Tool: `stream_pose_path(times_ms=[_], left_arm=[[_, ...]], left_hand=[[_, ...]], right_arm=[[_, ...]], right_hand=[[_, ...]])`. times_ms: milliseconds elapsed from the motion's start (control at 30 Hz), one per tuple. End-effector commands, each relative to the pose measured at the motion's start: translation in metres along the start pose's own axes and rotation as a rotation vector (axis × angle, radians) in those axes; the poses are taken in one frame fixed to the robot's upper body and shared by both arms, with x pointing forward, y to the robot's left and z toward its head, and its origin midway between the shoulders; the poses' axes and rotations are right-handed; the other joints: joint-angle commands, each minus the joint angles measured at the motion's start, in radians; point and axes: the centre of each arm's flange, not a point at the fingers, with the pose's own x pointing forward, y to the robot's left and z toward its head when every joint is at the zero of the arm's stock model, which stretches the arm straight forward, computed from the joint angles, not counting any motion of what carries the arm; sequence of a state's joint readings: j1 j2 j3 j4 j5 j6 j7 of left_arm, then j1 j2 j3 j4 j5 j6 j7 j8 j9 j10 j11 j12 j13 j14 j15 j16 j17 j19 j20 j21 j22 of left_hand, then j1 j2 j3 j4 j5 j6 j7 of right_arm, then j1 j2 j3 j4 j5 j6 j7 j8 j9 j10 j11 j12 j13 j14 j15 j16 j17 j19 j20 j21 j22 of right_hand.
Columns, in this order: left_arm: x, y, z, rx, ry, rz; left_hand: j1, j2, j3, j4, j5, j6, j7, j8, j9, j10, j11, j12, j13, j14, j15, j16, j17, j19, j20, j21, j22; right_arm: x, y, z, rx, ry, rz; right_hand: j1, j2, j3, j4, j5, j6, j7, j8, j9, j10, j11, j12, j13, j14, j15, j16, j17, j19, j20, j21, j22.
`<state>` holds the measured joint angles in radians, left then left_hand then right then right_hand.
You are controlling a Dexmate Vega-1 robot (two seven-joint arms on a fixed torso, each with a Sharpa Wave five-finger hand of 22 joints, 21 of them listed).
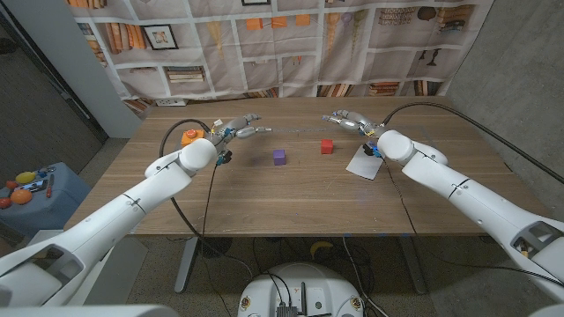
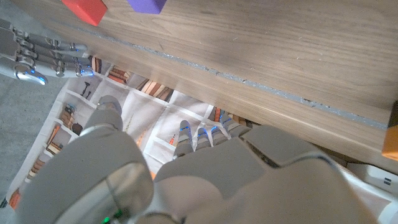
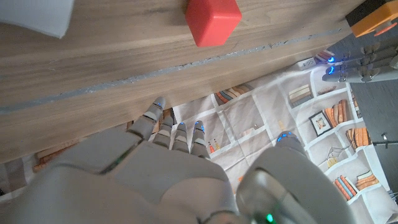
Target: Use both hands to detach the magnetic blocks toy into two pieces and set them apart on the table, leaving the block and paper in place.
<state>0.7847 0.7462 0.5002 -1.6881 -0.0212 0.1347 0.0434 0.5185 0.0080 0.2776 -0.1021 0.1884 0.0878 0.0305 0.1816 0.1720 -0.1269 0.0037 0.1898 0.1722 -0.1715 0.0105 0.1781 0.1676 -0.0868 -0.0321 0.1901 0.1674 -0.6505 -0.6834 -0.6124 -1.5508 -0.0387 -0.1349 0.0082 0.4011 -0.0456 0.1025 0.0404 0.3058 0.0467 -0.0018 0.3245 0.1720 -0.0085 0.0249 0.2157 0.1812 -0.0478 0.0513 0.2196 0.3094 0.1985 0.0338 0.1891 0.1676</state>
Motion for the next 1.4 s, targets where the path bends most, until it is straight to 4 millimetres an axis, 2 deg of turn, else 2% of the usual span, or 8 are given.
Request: stream_pose_path(times_ms=[33,300,500,733,833,933,1200,1400], left_arm=[[-0.002,-0.002,-0.02,-0.208,-0.027,0.091],[0.003,-0.006,-0.029,-0.339,-0.075,0.139],[0.006,-0.009,-0.035,-0.401,-0.104,0.192],[0.004,-0.013,-0.041,-0.455,-0.113,0.225],[0.003,-0.015,-0.044,-0.487,-0.12,0.238],[0.001,-0.017,-0.049,-0.498,-0.111,0.245],[-0.005,-0.024,-0.056,-0.543,-0.106,0.299],[-0.006,-0.029,-0.059,-0.587,-0.118,0.326]], left_hand=[[-0.014,0.007,0.005,0.006,-0.002,0.007,0.002,0.001,0.004,0.006,-0.001,0.007,0.0,-0.023,-0.009,0.006,0.001,0.008,-0.062,0.005,0.002],[-0.032,0.038,0.011,0.014,-0.006,0.011,0.006,0.002,0.004,0.015,-0.004,0.007,-0.001,-0.009,-0.01,0.008,0.001,0.021,-0.065,0.007,0.003],[-0.057,0.071,0.014,0.021,-0.009,-0.014,-0.009,-0.007,0.003,0.03,-0.013,0.008,-0.001,0.009,-0.02,0.008,0.0,0.035,-0.068,0.009,0.003],[-0.077,0.074,0.009,0.024,-0.011,-0.03,-0.012,-0.009,0.004,0.034,-0.018,0.006,-0.001,0.015,-0.023,0.006,0.0,0.036,-0.074,0.007,0.003],[-0.101,0.086,0.007,0.034,-0.011,-0.041,-0.021,-0.009,0.004,0.036,-0.015,0.005,-0.001,0.016,-0.023,0.006,0.003,0.035,-0.075,0.006,0.004],[-0.121,0.112,0.015,0.039,-0.008,-0.076,-0.043,-0.014,0.003,0.046,-0.016,0.005,-0.001,0.022,-0.03,0.004,0.002,0.033,-0.073,0.003,0.004],[-0.138,0.122,0.018,0.039,-0.007,-0.081,-0.055,-0.008,0.002,0.056,-0.031,0.005,-0.002,0.053,-0.042,0.01,0.001,0.035,-0.07,0.003,0.003],[-0.147,0.129,0.02,0.041,-0.006,-0.075,-0.054,-0.004,0.002,0.061,-0.028,0.005,-0.002,0.06,-0.041,0.01,0.001,0.038,-0.067,0.003,0.003]], right_arm=[[-0.008,-0.001,-0.015,0.173,-0.011,-0.08],[-0.014,0.002,-0.023,0.285,-0.022,-0.128],[-0.019,0.005,-0.03,0.395,-0.03,-0.153],[-0.023,0.009,-0.038,0.485,-0.039,-0.176],[-0.025,0.011,-0.04,0.526,-0.04,-0.192],[-0.029,0.016,-0.044,0.595,-0.047,-0.241],[-0.042,0.021,-0.05,0.695,-0.068,-0.326],[-0.047,0.022,-0.051,0.722,-0.077,-0.339]], right_hand=[[-0.011,0.008,0.0,0.005,-0.008,0.016,0.0,-0.005,0.003,0.017,0.003,0.008,0.003,0.01,0.002,0.008,-0.002,0.013,-0.002,0.008,0.0],[-0.019,0.02,0.001,0.008,-0.014,0.03,0.0,-0.016,0.003,0.051,0.004,0.013,0.002,0.027,-0.001,0.01,-0.012,0.029,-0.009,0.01,0.0],[-0.024,0.03,0.002,0.011,-0.018,0.039,0.002,-0.02,0.002,0.059,0.004,0.012,0.001,0.03,-0.001,0.009,-0.016,0.033,-0.011,0.009,-0.001],[-0.049,0.045,-0.001,0.025,-0.024,0.038,0.012,-0.035,0.002,0.075,0.007,0.01,0.0,0.039,0.005,0.01,-0.019,0.033,-0.02,0.005,-0.001],[-0.059,0.047,-0.005,0.029,-0.027,0.032,0.021,-0.043,0.002,0.076,0.006,0.007,-0.001,0.039,0.007,0.01,-0.021,0.029,-0.022,0.002,-0.001],[-0.072,0.052,-0.008,0.035,-0.029,0.022,0.024,-0.054,0.002,0.078,0.006,0.004,-0.001,0.043,0.005,0.01,-0.024,0.023,-0.023,-0.001,-0.001],[-0.101,0.062,-0.015,0.048,-0.036,0.02,0.025,-0.074,0.001,0.078,0.003,-0.007,-0.003,0.096,0.03,0.022,-0.036,0.009,-0.013,-0.006,-0.002],[-0.111,0.071,-0.016,0.053,-0.037,0.016,0.027,-0.084,0.001,0.081,0.005,-0.01,-0.003,0.085,0.034,0.014,-0.04,-0.002,-0.016,-0.009,-0.002]])
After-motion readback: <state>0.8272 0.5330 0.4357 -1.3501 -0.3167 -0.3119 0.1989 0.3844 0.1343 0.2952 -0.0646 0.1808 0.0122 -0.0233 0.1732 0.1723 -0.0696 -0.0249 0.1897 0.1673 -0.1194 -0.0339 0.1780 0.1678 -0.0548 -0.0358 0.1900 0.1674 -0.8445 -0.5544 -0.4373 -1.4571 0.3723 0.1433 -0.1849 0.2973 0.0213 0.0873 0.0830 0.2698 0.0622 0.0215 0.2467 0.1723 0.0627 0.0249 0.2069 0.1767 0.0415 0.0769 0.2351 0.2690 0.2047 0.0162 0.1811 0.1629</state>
